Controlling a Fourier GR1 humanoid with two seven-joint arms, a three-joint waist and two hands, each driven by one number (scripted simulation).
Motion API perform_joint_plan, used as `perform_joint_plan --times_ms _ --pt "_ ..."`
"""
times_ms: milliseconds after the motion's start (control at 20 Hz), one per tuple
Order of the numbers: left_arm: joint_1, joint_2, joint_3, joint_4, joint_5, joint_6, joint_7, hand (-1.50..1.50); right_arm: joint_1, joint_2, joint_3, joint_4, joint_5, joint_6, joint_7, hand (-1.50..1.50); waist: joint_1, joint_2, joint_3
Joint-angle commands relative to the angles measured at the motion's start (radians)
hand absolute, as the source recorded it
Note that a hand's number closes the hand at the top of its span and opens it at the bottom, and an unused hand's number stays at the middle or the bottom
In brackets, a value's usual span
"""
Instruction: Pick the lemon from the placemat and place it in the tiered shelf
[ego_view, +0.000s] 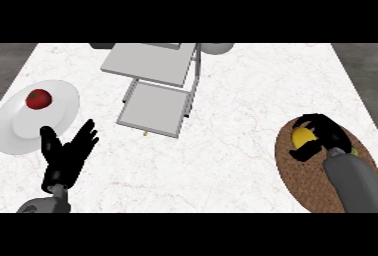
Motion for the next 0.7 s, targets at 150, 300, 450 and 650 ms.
perform_joint_plan --times_ms 150,300,450,650 --pt "0.049 -0.009 0.005 0.014 0.007 -0.029 -0.041 0.0 0.012 0.183 0.131 -0.223 0.077 -0.074 0.121 1.5 0.006 0.002 0.008" --pt "-0.013 -0.024 -0.032 0.02 -0.012 -0.025 -0.011 0.0 -0.058 0.342 0.331 -0.225 0.085 -0.136 0.268 1.5 0.072 0.002 0.008" --pt "-0.058 -0.027 -0.059 0.025 -0.024 -0.037 0.005 0.0 -0.14 0.347 0.441 -0.241 0.031 -0.186 0.354 1.5 0.142 0.011 0.01" --pt "-0.085 -0.033 -0.071 0.04 -0.036 -0.033 0.015 0.0 -0.28 0.35 0.554 -0.326 0.03 -0.302 0.541 1.5 0.154 0.0 0.006"
